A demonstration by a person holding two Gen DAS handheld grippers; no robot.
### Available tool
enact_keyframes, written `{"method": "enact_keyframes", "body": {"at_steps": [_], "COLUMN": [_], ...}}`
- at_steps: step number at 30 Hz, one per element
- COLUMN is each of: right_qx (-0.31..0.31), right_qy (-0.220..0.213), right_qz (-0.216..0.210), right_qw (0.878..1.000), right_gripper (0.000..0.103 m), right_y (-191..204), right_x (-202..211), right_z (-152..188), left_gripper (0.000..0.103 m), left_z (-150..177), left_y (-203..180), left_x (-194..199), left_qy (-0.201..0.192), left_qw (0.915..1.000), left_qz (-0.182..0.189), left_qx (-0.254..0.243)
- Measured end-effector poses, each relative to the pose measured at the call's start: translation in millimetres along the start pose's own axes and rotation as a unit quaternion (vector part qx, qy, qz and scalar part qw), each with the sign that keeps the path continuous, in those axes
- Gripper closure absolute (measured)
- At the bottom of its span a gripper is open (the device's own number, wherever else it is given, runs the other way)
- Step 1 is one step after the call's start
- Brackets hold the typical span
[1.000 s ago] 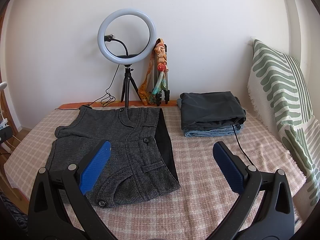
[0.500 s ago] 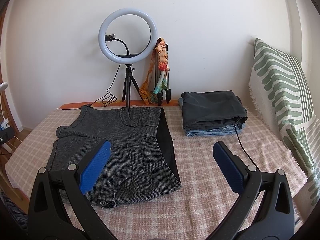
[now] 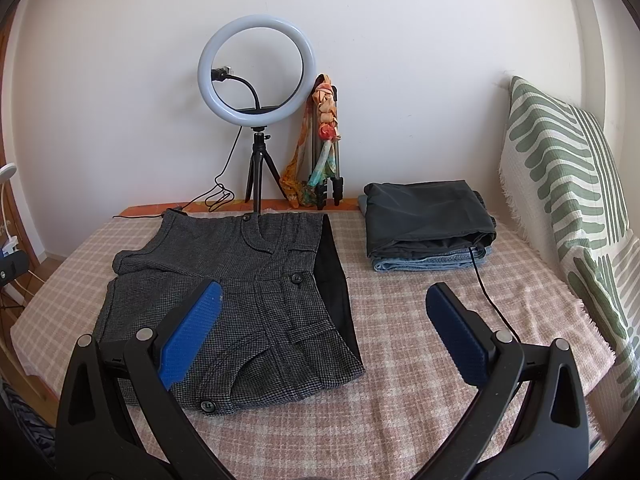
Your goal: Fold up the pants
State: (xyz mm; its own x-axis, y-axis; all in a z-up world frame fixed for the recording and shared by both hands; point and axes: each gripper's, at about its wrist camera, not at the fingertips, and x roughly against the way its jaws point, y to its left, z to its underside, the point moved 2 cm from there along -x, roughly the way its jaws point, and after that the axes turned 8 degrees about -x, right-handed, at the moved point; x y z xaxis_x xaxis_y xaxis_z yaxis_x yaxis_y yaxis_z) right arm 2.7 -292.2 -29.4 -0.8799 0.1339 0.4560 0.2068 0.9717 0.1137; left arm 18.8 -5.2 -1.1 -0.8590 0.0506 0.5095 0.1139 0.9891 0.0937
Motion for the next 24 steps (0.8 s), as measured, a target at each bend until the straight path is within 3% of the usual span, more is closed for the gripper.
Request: {"method": "enact_keyframes", "body": {"at_steps": [24], "right_qx": [-0.004], "right_qy": [0.002], "right_qz": [-0.003], "right_qw": [1.000], "right_gripper": [0.000], "right_y": [-0.8], "right_x": [-0.1], "right_z": [0.3], "left_gripper": [0.000], "left_z": [-1.2], "left_y": [-3.3], "left_x": [2.2], "left_qy": [-0.003], "left_qw": [1.0000], "left_qz": [0.002], "left_qx": [-0.002]}}
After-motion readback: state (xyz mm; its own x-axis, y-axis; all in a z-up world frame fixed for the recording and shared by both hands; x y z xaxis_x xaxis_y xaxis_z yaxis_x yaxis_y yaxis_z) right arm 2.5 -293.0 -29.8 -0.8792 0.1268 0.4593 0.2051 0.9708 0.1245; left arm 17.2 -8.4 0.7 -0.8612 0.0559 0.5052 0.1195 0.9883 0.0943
